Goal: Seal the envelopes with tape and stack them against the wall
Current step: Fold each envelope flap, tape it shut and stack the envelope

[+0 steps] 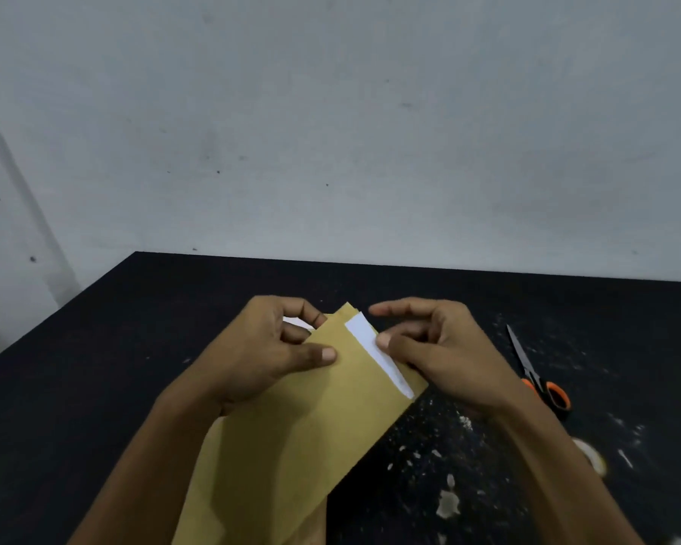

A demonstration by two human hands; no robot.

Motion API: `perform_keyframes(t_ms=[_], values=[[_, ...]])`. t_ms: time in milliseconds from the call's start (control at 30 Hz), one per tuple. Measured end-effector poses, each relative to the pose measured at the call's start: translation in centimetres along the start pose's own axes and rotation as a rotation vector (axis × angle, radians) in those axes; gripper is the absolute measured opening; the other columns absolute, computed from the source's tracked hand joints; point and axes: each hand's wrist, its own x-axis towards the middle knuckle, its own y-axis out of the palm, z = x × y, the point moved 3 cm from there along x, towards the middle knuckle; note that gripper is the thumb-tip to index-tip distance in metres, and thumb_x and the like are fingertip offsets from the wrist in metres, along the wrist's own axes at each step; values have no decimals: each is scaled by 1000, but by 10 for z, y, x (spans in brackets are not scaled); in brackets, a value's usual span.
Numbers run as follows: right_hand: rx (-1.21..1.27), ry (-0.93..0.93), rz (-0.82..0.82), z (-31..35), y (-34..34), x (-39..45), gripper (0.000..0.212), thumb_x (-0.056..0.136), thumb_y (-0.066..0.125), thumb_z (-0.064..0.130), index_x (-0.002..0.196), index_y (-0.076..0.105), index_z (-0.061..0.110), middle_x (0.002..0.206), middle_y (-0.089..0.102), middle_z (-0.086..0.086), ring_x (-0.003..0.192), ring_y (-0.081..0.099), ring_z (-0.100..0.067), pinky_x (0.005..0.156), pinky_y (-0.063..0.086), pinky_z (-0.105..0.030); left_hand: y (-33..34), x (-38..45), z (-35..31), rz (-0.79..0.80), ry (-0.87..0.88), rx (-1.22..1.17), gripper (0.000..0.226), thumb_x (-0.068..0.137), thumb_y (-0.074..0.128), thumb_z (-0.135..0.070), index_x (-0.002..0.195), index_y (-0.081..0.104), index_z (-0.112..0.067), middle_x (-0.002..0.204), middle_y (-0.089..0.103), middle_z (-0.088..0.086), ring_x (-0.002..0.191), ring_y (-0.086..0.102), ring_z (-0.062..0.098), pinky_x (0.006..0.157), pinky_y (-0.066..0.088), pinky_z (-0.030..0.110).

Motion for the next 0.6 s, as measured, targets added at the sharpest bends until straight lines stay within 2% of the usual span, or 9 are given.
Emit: perform_keyframes(t_ms=[33,100,233,400,467,600], values=[[-5,12,22,-1,-4,0,28,91,68,2,115,69,17,72,75,-10,63,65,-12,62,49,-24,4,4,-1,35,-2,15,21,84,75,-21,103,67,-15,83,78,6,78,75,19,71,57,25],[-28,33,20,-6,-11,1,30,90,69,-1,113,69,18,72,74,-19,66,63,-21,65,50,-33,10,13,-1,93,-19,15,22,84,74,-20,104,67,-15,84,78,6,78,75,19,68,56,22],[20,119,-11,-16,-20,5,33,79,79,-2,108,71,12,76,76,-17,70,71,-23,69,58,-36,19,29,4,165,-33,-5,28,80,75,-20,106,68,-12,87,78,9,82,75,24,75,59,36],[41,177,-25,-19,-28,17,37,71,84,-1,104,71,9,74,74,-19,67,69,-29,67,57,-42,24,46,11,226,-50,-22,28,79,74,-17,106,68,-9,89,77,13,85,75,28,82,59,44],[55,183,30,-17,-23,20,33,78,79,-1,108,71,10,78,74,-23,69,67,-29,67,56,-40,20,49,12,232,-47,-6,24,81,74,-15,104,69,-9,87,77,14,83,75,29,83,59,45],[66,190,59,-21,-12,24,32,85,70,-9,110,71,10,82,73,-27,69,66,-29,63,55,-34,15,54,13,251,-45,-2,21,80,75,-12,100,71,-9,86,76,17,80,75,32,76,61,40]])
